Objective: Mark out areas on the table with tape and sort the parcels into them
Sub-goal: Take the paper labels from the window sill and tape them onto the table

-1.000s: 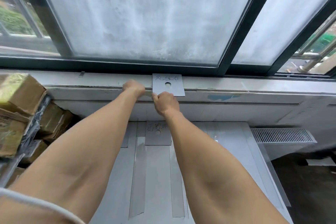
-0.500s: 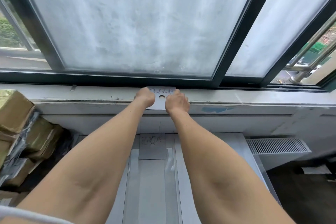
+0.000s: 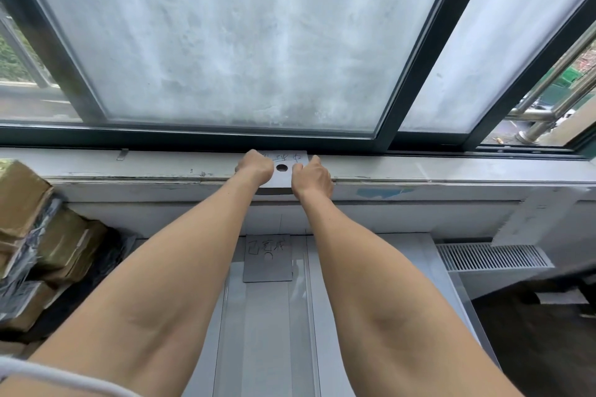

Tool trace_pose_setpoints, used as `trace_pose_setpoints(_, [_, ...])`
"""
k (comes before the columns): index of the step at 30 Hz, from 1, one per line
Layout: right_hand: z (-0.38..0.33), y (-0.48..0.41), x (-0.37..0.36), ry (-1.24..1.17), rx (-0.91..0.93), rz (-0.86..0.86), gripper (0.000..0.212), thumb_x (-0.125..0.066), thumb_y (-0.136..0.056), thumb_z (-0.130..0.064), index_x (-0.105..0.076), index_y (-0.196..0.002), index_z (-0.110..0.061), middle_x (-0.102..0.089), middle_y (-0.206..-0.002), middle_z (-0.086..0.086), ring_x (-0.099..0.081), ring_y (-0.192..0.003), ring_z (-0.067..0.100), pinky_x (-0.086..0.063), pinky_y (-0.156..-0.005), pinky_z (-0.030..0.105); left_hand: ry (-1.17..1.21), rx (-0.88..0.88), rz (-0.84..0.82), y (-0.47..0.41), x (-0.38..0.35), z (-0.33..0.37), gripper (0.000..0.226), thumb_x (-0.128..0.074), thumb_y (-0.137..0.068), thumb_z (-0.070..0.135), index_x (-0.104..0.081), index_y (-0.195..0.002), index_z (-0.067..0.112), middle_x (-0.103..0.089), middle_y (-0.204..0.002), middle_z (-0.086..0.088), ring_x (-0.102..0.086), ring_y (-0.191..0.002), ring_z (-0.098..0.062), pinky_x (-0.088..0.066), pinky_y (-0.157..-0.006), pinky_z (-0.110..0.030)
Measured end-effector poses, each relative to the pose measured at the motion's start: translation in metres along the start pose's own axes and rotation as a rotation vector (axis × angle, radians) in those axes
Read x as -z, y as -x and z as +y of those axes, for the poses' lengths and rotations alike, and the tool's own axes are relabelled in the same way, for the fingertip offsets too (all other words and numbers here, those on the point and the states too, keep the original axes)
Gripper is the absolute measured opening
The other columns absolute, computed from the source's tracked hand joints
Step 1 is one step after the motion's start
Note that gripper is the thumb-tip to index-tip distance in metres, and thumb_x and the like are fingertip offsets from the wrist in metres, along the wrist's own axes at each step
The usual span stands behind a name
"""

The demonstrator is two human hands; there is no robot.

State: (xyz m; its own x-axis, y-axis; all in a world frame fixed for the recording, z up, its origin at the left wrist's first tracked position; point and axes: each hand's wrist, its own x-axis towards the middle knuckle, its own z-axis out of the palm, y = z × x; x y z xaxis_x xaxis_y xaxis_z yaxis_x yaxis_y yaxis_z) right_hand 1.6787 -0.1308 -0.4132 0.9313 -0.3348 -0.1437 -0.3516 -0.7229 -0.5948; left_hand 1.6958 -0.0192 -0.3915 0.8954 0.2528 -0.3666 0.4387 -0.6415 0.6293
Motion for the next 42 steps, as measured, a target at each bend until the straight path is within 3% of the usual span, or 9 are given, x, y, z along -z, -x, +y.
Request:
trace_pose_setpoints(6, [0.0, 0.008, 0.014, -0.136, -0.024, 0.084, 0.037, -0.037, -0.099, -0.03, -0.048, -0.126, -0.006, -0.064, -0.118, 0.016, -0.057, -0.112, 0.036, -0.044, -0.097, 0.043, 0.103, 0.007, 0.055, 0.01, 0.004, 0.004, 0.021, -0.038, -0.095, 0.012, -0.055, -0.104, 0.004, -0.06, -0.12, -0.018, -0.054, -0.093, -0.033, -0.04, -0.068, -0.03])
trace_pose_setpoints(11, [0.011, 0.018, 0.03, -0.133, -0.001, 0.187, 0.037, -0.039, -0.101, -0.023, -0.047, -0.133, -0.008, -0.064, -0.121, 0.016, -0.055, -0.115, 0.035, -0.043, -0.096, 0.04, 0.17, -0.014, 0.085, 0.025, -0.003, 0.012, 0.035, -0.037, -0.094, 0.016, -0.057, -0.119, 0.002, -0.059, -0.124, -0.017, -0.054, -0.118, -0.037, -0.045, -0.096, -0.041])
trace_pose_setpoints(14, [0.024, 0.022, 0.043, -0.132, -0.014, 0.245, 0.035, -0.04, -0.1, -0.019, -0.048, -0.133, -0.011, -0.065, -0.121, 0.014, -0.051, -0.118, 0.033, -0.04, -0.095, 0.039, 0.191, -0.062, 0.088, 0.032, -0.009, 0.017, 0.024, -0.038, -0.093, 0.014, -0.059, -0.094, 0.002, -0.061, -0.104, -0.019, -0.06, -0.088, -0.032, -0.043, -0.068, -0.03])
trace_pose_setpoints(16, [0.036, 0.025, 0.052, -0.132, -0.042, 0.267, 0.037, -0.039, -0.101, -0.02, -0.047, -0.136, -0.011, -0.064, -0.123, 0.013, -0.05, -0.119, 0.032, -0.038, -0.096, 0.038, 0.186, -0.081, 0.083, 0.038, -0.017, 0.023, 0.024, -0.038, -0.093, 0.013, -0.045, -0.071, 0.01, -0.05, -0.084, -0.011, -0.041, -0.059, -0.021, -0.029, -0.052, -0.026])
trace_pose_setpoints(18, [0.048, 0.026, 0.061, -0.156, -0.081, 0.281, 0.039, -0.037, -0.102, -0.023, -0.047, -0.137, -0.011, -0.062, -0.127, 0.013, -0.049, -0.12, 0.032, -0.037, -0.097, 0.039, 0.178, -0.088, 0.062, 0.045, -0.027, 0.028, 0.026, -0.038, -0.093, 0.014, -0.037, -0.067, 0.012, -0.041, -0.076, -0.004, -0.029, -0.055, -0.018, -0.023, -0.049, -0.026])
trace_pose_setpoints(24, [0.094, 0.026, 0.087, -0.173, -0.167, 0.326, 0.034, -0.034, -0.103, -0.026, -0.052, -0.125, -0.008, -0.063, -0.123, 0.015, -0.051, -0.118, 0.033, -0.037, -0.097, 0.042, 0.162, -0.112, -0.023, 0.07, -0.074, 0.052, 0.027, -0.038, -0.094, 0.016, -0.059, -0.094, 0.0, -0.056, -0.096, -0.016, -0.044, -0.058, -0.02, -0.027, -0.048, -0.024])
trace_pose_setpoints(26, [0.11, 0.025, 0.094, -0.156, -0.196, 0.345, 0.034, -0.034, -0.102, -0.026, -0.053, -0.124, -0.008, -0.064, -0.124, 0.013, -0.05, -0.12, 0.032, -0.034, -0.098, 0.042, 0.185, -0.101, -0.039, 0.077, -0.093, 0.058, 0.037, -0.037, -0.093, 0.017, -0.06, -0.116, -0.002, -0.063, -0.113, -0.018, -0.062, -0.082, -0.029, -0.036, -0.049, -0.025])
trace_pose_setpoints(29, [0.135, 0.025, 0.102, -0.098, -0.231, 0.372, 0.035, -0.032, -0.103, -0.028, -0.054, -0.122, -0.009, -0.064, -0.124, 0.01, -0.049, -0.121, 0.03, -0.032, -0.099, 0.041, 0.181, -0.086, -0.046, 0.089, -0.121, 0.065, 0.038, -0.04, -0.095, 0.017, -0.058, -0.12, -0.003, -0.06, -0.124, -0.021, -0.059, -0.112, -0.037, -0.053, -0.08, -0.038])
trace_pose_setpoints(42, [0.216, 0.019, 0.061, -0.074, -0.291, 0.165, 0.035, -0.031, -0.103, -0.029, -0.054, -0.119, -0.009, -0.065, -0.12, 0.01, -0.048, -0.12, 0.03, -0.032, -0.099, 0.04, 0.12, 0.138, -0.125, 0.084, -0.192, 0.02, 0.032, -0.042, -0.094, 0.013, -0.058, -0.117, -0.002, -0.063, -0.118, -0.017, -0.065, -0.093, -0.033, -0.048, -0.073, -0.033])
